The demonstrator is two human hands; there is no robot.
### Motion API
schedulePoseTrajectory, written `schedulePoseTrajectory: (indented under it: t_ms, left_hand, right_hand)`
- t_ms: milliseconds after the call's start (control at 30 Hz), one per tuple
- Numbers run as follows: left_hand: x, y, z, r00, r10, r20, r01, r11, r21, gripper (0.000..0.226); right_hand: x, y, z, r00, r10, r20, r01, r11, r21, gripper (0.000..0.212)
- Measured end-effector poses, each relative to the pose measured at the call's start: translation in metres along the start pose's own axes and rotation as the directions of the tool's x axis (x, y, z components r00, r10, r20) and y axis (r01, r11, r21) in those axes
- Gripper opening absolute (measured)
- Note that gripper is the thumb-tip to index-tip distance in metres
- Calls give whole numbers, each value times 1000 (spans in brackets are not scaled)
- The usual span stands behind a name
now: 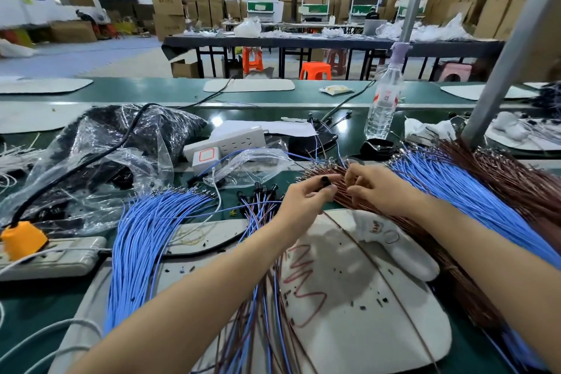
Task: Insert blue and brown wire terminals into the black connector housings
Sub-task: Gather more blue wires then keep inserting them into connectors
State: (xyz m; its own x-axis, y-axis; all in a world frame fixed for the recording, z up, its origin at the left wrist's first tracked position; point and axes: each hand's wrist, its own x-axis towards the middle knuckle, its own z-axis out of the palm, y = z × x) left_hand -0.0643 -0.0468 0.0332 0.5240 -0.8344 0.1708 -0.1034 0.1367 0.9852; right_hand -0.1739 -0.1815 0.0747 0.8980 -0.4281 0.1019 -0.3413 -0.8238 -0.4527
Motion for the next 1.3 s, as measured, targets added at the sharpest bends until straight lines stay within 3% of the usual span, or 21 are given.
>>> schedulePoseTrajectory:
  t_ms: [133, 233, 333, 433, 533, 633, 767, 967, 1067, 1167, 1300]
  left_hand:
    - [6, 7, 3, 996, -86, -19, 78, 963, -259, 17]
    - [7, 12, 0, 993, -113, -37, 86, 897, -433, 16]
    - [14, 24, -15, 989, -124, -76, 54, 799, -599, 12]
    - [21, 40, -31, 989, -96, -113, -1, 757, -654, 13]
    - [28, 54, -46, 969, -101, -224, -92, 697, -711, 13]
    - [34, 64, -78, 944, -86, -320, -170, 703, -690, 11]
    - [23, 49, -99, 983, -52, -178, -56, 831, -553, 18]
    - [5, 13, -108, 972, -105, -210, -16, 862, -507, 18]
    - [-3, -2, -115, 956, -115, -269, -30, 876, -481, 18]
    - [-9, -10, -119, 930, -158, -332, -8, 895, -447, 16]
    - [-16, -5, -116, 945, -131, -301, 29, 947, -320, 19]
  right_hand:
    - [-4, 6, 4, 998, 38, -40, -37, 999, 12, 7]
    - [-12, 20, 5, 995, 100, 6, -100, 992, -73, 7]
    - [-28, 40, 2, 980, 196, -31, -197, 980, -29, 8]
    - [-41, 50, 1, 978, 198, -71, -195, 980, 48, 11]
    - [-47, 55, 1, 979, 166, -115, -169, 985, -18, 26]
    - [-52, 59, 2, 970, 171, -172, -183, 982, -54, 39]
    - [-45, 51, 1, 974, 190, -123, -197, 979, -53, 19]
    - [-27, 39, -3, 955, 220, -197, -208, 975, 78, 23]
    - [-21, 24, -6, 896, 251, -365, -157, 951, 268, 17]
    - [-16, -6, -5, 826, 333, -455, 39, 771, 636, 18]
    - [-13, -56, 21, 857, 339, -389, 166, 532, 830, 28]
